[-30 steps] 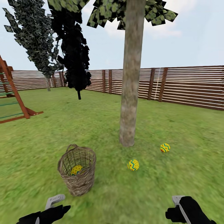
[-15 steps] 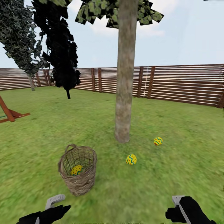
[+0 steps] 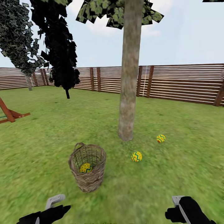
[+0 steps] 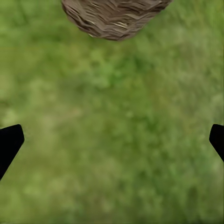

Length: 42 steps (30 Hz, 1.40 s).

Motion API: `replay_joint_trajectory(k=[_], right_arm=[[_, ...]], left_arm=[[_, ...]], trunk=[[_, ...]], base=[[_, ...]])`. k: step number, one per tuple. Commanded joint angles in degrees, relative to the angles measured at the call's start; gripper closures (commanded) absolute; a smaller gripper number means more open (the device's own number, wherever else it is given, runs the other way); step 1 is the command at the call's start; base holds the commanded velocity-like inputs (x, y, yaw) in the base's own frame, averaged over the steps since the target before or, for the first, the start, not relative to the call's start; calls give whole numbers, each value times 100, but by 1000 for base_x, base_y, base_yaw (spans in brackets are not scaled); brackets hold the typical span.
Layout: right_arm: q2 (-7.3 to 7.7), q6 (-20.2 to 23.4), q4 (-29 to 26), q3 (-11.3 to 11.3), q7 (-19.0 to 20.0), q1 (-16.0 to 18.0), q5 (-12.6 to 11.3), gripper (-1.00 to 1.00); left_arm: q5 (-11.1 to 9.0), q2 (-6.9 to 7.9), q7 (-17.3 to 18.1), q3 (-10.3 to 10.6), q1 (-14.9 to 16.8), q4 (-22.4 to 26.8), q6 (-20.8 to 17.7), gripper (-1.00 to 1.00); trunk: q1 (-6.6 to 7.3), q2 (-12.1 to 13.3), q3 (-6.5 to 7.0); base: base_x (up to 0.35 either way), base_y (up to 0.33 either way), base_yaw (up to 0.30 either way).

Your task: Take the three Easter eggs out of the wicker basket on the lawn in the garden, then place them on the lawn next to a single tree (choose any tree) so that all three eggs are next to the same tree and none are left in the basket.

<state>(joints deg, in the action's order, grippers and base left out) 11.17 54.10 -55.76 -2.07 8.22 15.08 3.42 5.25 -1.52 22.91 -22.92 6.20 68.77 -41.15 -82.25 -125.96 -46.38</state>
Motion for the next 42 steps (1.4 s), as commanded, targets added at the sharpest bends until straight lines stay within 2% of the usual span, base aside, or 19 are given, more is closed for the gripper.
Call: replay_joint_trajectory(k=[1, 29, 42], right_arm=[[-1, 28, -6, -8, 43, 4, 40, -100], [5, 22, -8, -13, 41, 4, 54, -100], [1, 22, 16, 12, 39, 4, 45, -100]], left_arm=[[55, -6, 56, -20, 4, 5, -16, -100], [64, -7, 55, -18, 4, 4, -31, -100], [64, -7, 56, -20, 4, 3, -25, -100]], trunk=[[2, -3, -12], [2, -3, -128], [2, -3, -140]], base=[[-87, 331, -225], [-71, 333, -267], [-1, 342, -42]])
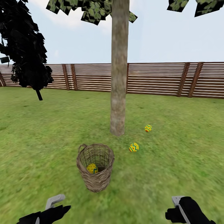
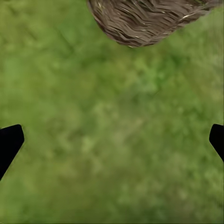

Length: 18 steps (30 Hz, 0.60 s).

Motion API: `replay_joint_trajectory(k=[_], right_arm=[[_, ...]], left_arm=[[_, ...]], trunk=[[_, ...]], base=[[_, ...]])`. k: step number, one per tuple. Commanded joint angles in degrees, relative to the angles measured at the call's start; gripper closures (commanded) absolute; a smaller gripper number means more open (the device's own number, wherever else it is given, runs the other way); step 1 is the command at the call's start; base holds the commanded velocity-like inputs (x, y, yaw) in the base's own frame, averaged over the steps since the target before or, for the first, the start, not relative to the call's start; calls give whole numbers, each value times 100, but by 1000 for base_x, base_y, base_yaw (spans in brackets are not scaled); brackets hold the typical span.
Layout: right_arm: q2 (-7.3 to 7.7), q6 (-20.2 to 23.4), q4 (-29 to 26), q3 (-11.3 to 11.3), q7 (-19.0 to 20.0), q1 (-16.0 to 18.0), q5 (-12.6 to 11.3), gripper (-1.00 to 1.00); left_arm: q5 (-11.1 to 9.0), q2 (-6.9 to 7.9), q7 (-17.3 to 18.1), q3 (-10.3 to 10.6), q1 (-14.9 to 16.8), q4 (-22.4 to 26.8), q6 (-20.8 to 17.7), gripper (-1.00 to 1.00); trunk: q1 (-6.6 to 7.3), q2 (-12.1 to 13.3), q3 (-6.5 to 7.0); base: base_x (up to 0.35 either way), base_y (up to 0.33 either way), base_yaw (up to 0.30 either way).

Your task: Take the three Easter eggs out of the wicker basket on the lawn in the garden, then place them on the lawn next to a single tree (choose any tree) so that all three eggs are next to the same tree and none are left in the basket.

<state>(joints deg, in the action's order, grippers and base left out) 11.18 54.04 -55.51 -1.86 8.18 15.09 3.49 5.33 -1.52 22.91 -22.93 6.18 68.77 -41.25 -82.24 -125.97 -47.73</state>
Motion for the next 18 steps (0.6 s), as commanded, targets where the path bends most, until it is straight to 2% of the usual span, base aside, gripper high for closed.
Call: replay_joint_trajectory(k=[1, 18], right_arm=[[2, 27, -10, -12, 43, 2, 35, -100], [6, 27, -9, -16, 45, 2, 33, -100]], left_arm=[[56, -6, 56, -19, 6, 4, -15, -100], [56, -6, 56, -16, 6, 4, -14, -100]], trunk=[[1, -3, -6], [1, -3, -6]], base=[[0, 343, 0], [0, 343, 0]])
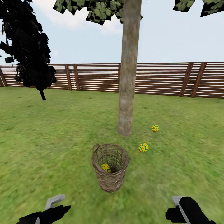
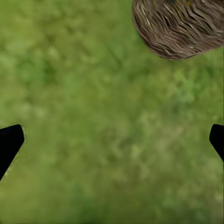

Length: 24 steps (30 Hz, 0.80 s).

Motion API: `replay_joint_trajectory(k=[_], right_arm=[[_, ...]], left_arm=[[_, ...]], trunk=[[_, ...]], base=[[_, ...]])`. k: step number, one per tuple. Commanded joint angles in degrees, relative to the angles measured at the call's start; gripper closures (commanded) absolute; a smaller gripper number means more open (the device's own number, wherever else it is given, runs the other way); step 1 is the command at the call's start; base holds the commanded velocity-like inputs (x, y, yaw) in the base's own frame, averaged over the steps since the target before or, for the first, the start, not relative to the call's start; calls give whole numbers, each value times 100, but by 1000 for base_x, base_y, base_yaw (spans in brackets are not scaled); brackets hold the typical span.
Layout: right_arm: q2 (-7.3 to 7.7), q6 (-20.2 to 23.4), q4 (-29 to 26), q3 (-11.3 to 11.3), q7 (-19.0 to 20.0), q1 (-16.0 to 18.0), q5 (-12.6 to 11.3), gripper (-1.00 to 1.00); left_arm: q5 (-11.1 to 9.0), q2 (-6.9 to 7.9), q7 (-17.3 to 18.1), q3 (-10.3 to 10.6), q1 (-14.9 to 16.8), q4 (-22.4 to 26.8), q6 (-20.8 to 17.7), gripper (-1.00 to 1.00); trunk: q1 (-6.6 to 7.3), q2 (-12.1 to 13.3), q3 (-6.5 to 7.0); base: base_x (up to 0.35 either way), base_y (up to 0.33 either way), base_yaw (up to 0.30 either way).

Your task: Take the three Easter eggs out of the wicker basket on the lawn in the garden, then place them on the lawn next to a single tree (choose any tree) so that all three eggs are next to the same tree and none are left in the basket.

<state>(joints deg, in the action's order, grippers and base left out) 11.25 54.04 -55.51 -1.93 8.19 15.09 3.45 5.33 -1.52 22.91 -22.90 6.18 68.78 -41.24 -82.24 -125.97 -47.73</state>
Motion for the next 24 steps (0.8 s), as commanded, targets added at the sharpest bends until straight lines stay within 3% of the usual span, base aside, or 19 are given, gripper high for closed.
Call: replay_joint_trajectory(k=[1, 8, 24], right_arm=[[-2, 27, -9, -9, 43, 2, 40, -100], [-2, 31, -7, -13, 45, 2, 45, -100], [0, 27, -5, -14, 51, 2, 51, -100]], left_arm=[[56, -6, 56, -19, 6, 4, -14, -100], [56, -6, 55, -18, 6, -4, -14, -100], [56, -7, 53, -13, 6, -5, -7, -100]], trunk=[[1, -3, -6], [1, -3, -6], [1, -3, -6]], base=[[0, 343, 0], [0, 343, -65], [0, 343, -290]])
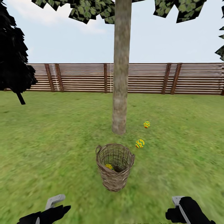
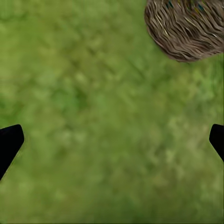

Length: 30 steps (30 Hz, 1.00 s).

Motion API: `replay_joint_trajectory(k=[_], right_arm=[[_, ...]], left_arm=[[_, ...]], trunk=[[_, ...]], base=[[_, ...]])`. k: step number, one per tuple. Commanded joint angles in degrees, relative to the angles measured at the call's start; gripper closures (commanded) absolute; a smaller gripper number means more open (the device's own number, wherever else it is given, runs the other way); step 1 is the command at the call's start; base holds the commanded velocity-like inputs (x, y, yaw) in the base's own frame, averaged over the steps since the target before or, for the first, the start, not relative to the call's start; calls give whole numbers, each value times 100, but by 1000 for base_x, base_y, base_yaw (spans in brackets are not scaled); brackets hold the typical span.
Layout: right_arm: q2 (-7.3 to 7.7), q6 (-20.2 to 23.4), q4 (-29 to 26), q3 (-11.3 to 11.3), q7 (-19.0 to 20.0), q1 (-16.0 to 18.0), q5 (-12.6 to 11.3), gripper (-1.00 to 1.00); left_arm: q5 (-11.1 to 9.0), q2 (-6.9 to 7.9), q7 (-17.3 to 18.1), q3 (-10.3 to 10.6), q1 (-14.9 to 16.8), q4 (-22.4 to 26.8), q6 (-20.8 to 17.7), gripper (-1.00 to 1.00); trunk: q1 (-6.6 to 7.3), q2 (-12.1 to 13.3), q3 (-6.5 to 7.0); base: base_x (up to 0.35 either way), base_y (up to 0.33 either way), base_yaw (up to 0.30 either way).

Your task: Take the three Easter eggs out of the wicker basket on the lawn in the garden, then place them on the lawn next to a single tree (choose any tree) so that all three eggs are next to the same tree and none are left in the basket.

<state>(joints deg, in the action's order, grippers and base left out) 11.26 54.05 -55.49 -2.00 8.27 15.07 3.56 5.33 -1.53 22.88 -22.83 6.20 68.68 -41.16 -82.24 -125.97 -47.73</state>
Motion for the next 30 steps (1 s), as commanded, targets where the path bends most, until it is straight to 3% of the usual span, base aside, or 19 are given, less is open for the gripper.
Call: replay_joint_trajectory(k=[1, 23, 30], right_arm=[[-1, 26, -6, -6, 42, 4, 41, -100], [-2, 26, -6, -2, 43, 4, 46, -100], [-1, 34, -7, -6, 43, 4, 27, -100]], left_arm=[[56, -9, 56, -20, 4, 5, -15, -100], [56, -5, 54, -34, 4, 6, -16, -100], [56, -4, 50, -42, 4, 12, -15, -100]], trunk=[[1, -3, -6], [1, -3, -9], [1, -3, -13]], base=[[0, 343, -300], [0, 343, -297], [0, 343, -68]])
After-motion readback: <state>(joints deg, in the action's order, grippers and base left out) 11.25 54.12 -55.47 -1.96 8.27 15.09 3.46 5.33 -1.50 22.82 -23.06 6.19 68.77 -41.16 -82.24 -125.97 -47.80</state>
